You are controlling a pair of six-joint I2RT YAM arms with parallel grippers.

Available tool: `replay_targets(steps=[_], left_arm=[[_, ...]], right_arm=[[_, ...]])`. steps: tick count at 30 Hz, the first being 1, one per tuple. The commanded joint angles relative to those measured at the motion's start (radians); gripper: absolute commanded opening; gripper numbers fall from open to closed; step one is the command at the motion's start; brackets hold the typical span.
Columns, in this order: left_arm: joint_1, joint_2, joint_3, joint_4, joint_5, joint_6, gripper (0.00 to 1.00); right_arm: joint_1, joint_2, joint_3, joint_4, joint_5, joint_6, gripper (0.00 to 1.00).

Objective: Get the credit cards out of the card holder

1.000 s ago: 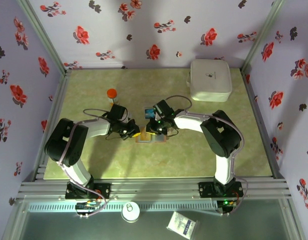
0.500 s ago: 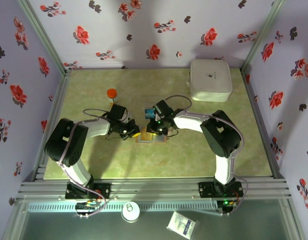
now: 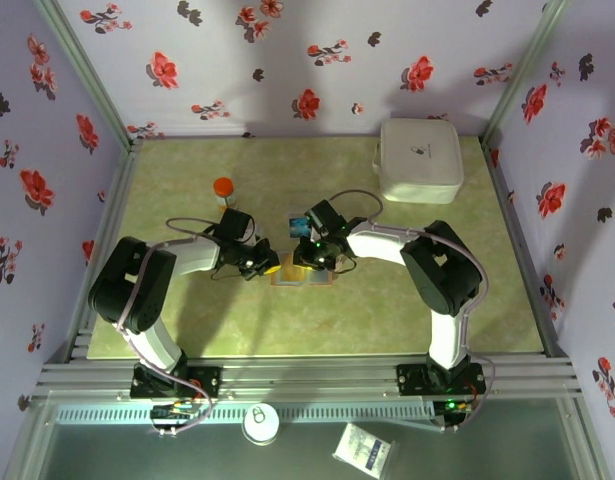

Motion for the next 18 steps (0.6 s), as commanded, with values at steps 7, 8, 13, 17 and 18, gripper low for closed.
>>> replay_targets(steps=[7, 8, 13, 17, 18], left_arm=[[0.007, -0.043, 0.008, -0.039, -0.009, 0.024, 0.02], [0.007, -0.046, 0.009, -0.043, -0.009, 0.024, 0.02], [0.006, -0.057, 0.023, -0.056, -0.006, 0.026, 0.02], [-0.004, -0.055, 0.041, -0.073, -0.004, 0.035, 0.02], [-0.008, -0.053, 0.046, -0.076, -0.006, 0.035, 0.02]], right_arm=[[0.007, -0.035, -0.001, -0.045, 0.036, -0.021, 0.24], [0.006, -0.035, 0.001, -0.047, 0.034, -0.021, 0.24], [0.006, -0.039, -0.004, -0.042, 0.033, -0.017, 0.24], [0.005, -0.066, -0.013, -0.032, 0.042, -0.017, 0.24], [0.006, -0.074, -0.018, -0.029, 0.046, -0.017, 0.24]])
